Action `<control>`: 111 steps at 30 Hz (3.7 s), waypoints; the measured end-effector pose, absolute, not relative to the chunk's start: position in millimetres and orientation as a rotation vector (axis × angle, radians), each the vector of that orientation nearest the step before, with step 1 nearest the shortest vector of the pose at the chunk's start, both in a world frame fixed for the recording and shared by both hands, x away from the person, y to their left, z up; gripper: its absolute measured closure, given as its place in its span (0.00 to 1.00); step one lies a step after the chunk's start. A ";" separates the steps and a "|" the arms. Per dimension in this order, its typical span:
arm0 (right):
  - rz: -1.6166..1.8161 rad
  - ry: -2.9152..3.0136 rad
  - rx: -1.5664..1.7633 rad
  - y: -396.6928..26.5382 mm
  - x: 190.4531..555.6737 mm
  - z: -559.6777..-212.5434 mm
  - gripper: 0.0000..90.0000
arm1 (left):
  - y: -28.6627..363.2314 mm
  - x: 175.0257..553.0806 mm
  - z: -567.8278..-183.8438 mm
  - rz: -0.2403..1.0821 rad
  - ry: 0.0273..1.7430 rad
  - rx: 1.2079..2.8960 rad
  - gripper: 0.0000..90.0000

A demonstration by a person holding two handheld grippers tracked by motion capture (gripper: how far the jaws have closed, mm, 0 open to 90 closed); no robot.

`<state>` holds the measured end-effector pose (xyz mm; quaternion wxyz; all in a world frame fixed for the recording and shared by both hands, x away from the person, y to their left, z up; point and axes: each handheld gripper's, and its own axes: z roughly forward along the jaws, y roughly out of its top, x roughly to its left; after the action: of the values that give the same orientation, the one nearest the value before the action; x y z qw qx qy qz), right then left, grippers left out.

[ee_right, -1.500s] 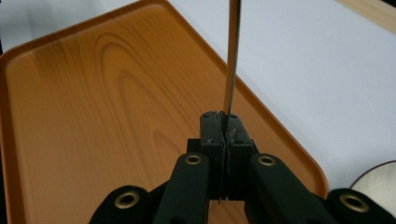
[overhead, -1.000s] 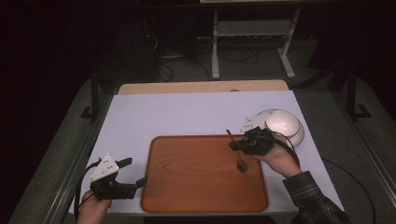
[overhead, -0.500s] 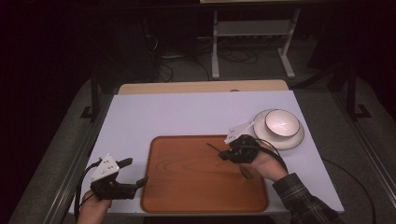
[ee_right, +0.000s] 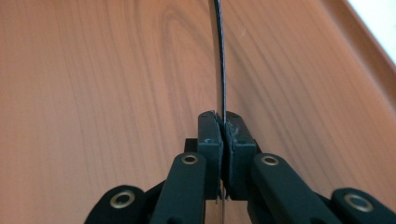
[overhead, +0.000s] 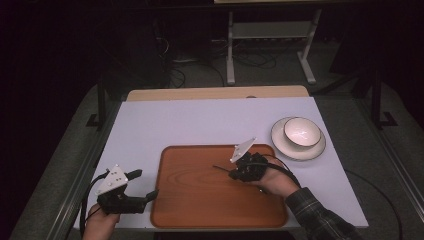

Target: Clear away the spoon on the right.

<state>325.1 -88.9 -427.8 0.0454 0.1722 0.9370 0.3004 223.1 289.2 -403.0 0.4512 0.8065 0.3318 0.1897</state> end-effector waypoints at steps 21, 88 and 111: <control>0.858 2.867 0.537 -88.1 327.3 -436.6 0.85 | 289.1 223.6 -403.7 0.465 0.822 2.000 0.15; 1.314 2.439 0.760 -169.5 304.2 -390.3 0.12 | 290.5 221.5 -402.9 0.467 0.824 2.001 0.15; 1.373 2.269 0.924 -236.0 275.6 -390.5 0.11 | 291.0 221.3 -402.0 0.468 0.821 1.999 0.15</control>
<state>275.6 -236.0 -390.5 0.1658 0.3244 0.7967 0.4822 221.3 291.0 -402.0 0.4486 0.8080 0.3318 0.1891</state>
